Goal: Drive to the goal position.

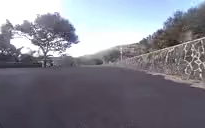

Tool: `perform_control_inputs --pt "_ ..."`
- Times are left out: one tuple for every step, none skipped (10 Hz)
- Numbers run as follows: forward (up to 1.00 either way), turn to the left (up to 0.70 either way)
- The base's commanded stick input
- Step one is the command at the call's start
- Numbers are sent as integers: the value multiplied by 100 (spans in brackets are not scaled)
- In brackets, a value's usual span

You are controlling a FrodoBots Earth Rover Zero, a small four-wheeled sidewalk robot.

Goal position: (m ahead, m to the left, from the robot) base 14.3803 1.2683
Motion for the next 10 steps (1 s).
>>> perform_control_inputs --pt "70 0" --pt "70 0" --pt "70 0" --pt "70 0" --pt "70 0" --pt "70 0" --pt "70 0" --pt "70 0" --pt "70 0" --pt "70 0"
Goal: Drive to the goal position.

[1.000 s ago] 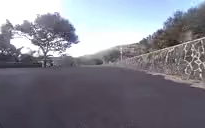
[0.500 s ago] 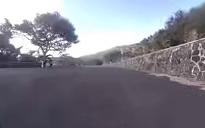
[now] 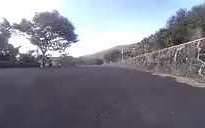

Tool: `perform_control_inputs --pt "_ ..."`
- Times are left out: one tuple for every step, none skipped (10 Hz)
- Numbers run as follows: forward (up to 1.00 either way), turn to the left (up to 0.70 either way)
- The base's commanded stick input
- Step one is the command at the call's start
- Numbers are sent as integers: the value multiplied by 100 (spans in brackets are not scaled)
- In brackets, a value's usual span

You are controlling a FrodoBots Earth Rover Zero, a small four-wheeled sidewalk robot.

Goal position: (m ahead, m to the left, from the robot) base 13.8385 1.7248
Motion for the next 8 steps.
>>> perform_control_inputs --pt "70 0" --pt "70 0" --pt "70 0" --pt "70 0" --pt "70 0" --pt "70 0" --pt "70 0" --pt "70 0"
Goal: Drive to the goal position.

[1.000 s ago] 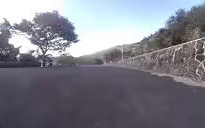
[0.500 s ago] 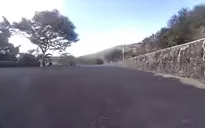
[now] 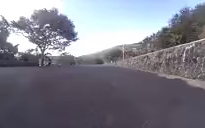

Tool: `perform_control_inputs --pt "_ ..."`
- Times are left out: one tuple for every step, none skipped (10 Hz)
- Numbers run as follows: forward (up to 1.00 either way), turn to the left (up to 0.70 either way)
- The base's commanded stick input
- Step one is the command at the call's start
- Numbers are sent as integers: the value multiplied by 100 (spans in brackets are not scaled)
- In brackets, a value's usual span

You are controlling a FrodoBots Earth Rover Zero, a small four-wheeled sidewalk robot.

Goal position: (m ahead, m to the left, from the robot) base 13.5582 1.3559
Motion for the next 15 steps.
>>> perform_control_inputs --pt "70 0" --pt "70 0" --pt "70 0" --pt "70 0" --pt "70 0" --pt "70 0" --pt "70 0" --pt "70 0" --pt "70 0" --pt "70 0" --pt "70 0" --pt "70 0" --pt "70 0" --pt "70 0" --pt "70 0"
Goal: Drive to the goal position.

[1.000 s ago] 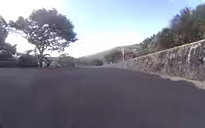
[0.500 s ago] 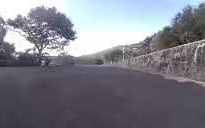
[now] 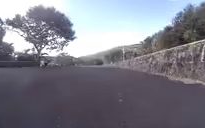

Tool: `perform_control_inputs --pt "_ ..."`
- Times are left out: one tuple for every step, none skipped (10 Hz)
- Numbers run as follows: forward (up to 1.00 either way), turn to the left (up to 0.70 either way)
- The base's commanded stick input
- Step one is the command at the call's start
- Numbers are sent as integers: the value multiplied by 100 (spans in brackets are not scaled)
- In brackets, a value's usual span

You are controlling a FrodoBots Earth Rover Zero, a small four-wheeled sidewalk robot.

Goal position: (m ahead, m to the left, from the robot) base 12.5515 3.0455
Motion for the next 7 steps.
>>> perform_control_inputs --pt "70 0" --pt "70 0" --pt "70 0" --pt "70 0" --pt "70 0" --pt "70 0" --pt "70 0"
